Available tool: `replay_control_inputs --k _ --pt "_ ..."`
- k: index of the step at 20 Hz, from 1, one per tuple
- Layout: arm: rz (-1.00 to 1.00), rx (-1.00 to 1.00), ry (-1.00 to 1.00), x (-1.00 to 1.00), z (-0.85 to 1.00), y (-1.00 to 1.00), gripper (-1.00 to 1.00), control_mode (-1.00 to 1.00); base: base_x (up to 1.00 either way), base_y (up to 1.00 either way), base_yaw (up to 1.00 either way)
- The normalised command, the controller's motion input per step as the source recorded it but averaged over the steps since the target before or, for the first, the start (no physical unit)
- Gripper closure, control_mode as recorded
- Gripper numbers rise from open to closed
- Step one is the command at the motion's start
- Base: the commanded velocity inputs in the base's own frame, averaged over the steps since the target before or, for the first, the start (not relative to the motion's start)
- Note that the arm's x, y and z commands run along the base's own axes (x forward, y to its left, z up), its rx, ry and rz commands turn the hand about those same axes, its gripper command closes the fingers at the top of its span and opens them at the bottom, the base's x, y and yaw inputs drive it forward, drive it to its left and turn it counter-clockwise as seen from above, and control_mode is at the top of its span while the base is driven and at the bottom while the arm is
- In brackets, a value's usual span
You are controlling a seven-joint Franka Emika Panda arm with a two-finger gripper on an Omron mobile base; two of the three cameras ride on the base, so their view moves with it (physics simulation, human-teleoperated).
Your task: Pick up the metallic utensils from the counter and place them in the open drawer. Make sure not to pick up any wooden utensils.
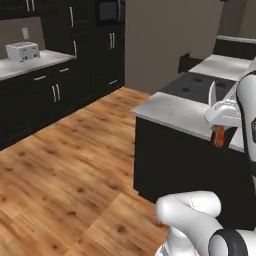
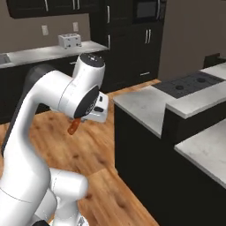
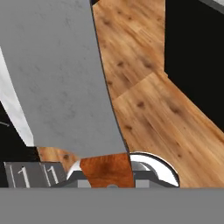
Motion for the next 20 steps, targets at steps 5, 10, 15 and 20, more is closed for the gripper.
replay_control_inputs --k 5,10,15,20 --pt "0.0 0.0 0.0 0.0 0.0 0.0 1.0 1.0 1.0 1.0 -0.35" --pt "0.0 0.0 0.0 0.0 0.0 0.0 1.0 1.0 1.0 1.0 -0.37" --pt "0.0 0.0 0.0 0.0 0.0 0.0 1.0 1.0 1.0 1.0 -0.39" --pt "0.0 0.0 0.0 0.0 0.0 0.0 1.0 1.0 1.0 1.0 -0.42"
